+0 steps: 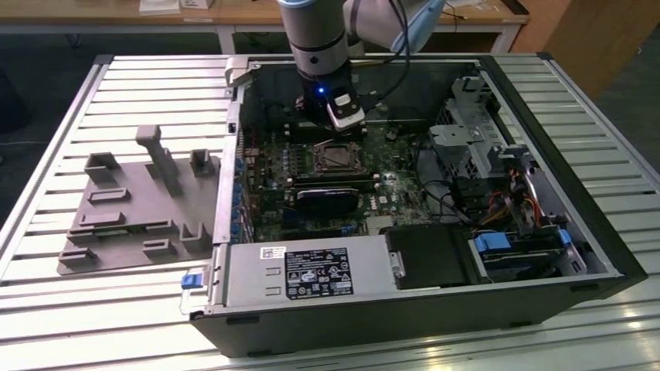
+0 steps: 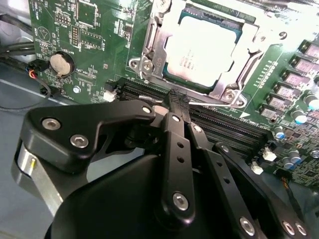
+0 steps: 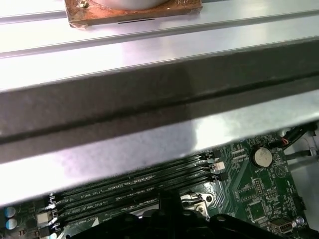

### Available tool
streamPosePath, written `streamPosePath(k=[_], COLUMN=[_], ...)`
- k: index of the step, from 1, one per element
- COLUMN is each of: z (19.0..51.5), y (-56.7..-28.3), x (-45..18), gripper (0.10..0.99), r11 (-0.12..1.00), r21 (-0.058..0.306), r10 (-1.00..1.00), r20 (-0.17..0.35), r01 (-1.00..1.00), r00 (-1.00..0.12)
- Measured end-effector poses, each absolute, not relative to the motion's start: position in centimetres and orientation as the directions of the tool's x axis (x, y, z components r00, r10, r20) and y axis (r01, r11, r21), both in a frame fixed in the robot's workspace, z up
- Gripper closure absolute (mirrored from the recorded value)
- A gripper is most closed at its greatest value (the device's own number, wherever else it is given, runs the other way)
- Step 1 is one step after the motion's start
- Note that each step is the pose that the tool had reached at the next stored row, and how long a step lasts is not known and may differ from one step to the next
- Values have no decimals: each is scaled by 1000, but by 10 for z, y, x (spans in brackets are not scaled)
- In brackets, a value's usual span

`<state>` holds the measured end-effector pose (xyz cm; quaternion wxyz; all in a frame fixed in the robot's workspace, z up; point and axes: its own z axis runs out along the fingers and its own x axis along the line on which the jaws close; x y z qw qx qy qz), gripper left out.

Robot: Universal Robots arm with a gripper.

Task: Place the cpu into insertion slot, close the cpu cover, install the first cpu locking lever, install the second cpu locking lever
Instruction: 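Install the first cpu locking lever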

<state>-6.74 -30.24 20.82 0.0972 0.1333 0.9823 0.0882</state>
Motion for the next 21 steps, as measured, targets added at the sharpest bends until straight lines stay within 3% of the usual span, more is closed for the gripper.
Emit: streamPosePath(k=[21], z=[203], y=[-295], x=[-67], gripper=[984], r11=[928], r21=[196], r10=[349], r20=[-169], r01=[316], r00=[-922])
